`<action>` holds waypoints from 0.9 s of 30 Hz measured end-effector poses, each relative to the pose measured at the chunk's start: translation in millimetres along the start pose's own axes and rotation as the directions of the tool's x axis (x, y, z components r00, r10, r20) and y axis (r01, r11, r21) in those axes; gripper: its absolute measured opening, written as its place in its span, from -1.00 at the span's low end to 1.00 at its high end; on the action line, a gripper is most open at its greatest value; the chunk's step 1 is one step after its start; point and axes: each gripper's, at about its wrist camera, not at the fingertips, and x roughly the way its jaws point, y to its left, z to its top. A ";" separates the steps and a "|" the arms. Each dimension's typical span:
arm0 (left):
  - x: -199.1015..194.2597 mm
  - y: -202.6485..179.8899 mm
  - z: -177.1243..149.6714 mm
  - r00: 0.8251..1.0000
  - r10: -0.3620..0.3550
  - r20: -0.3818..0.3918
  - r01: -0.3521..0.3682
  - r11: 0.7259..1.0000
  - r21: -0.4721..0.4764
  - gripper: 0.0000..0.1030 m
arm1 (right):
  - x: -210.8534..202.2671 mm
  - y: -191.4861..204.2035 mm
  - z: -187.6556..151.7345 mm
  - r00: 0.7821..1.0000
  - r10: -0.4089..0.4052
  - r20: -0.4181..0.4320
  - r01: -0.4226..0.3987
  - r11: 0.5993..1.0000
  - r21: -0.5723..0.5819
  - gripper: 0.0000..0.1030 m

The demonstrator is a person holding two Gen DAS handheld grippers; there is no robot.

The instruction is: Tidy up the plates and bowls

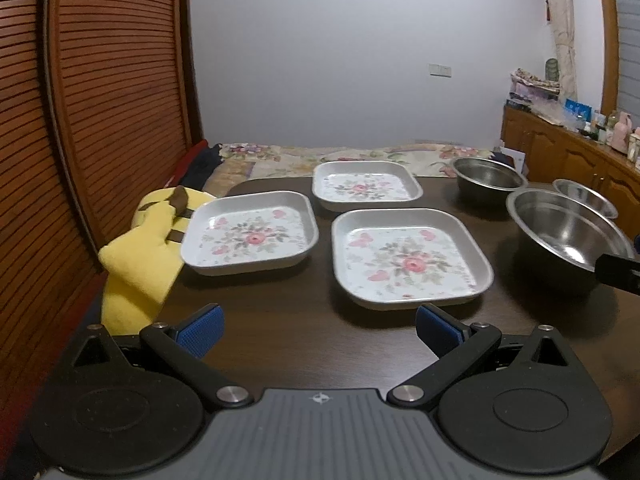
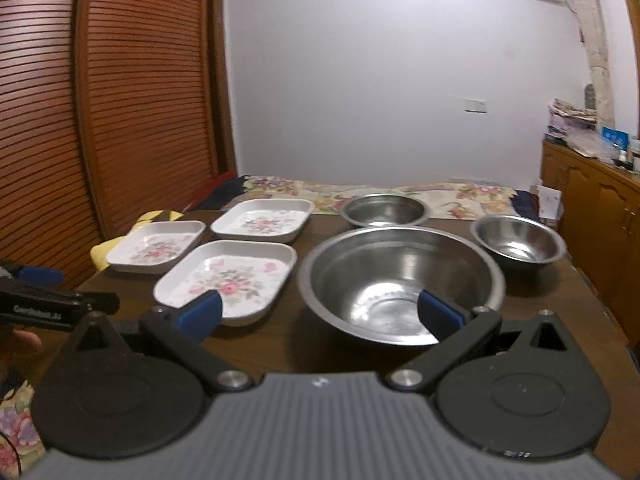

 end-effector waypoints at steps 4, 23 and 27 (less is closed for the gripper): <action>6.1 12.2 2.1 1.000 0.014 -0.003 -0.014 1.000 -0.001 1.00 | 6.2 13.1 3.3 0.999 0.042 0.001 -0.042 0.999 -0.022 1.00; 42.7 36.5 16.4 0.994 -0.101 0.044 0.101 0.995 -0.003 0.37 | 55.9 51.8 -1.7 0.984 0.132 -0.119 -0.139 0.989 -0.051 0.51; 58.8 25.8 20.3 0.989 -0.143 0.028 0.143 0.990 0.015 0.16 | 66.3 54.2 -2.4 0.983 0.116 -0.141 -0.123 0.992 -0.041 0.28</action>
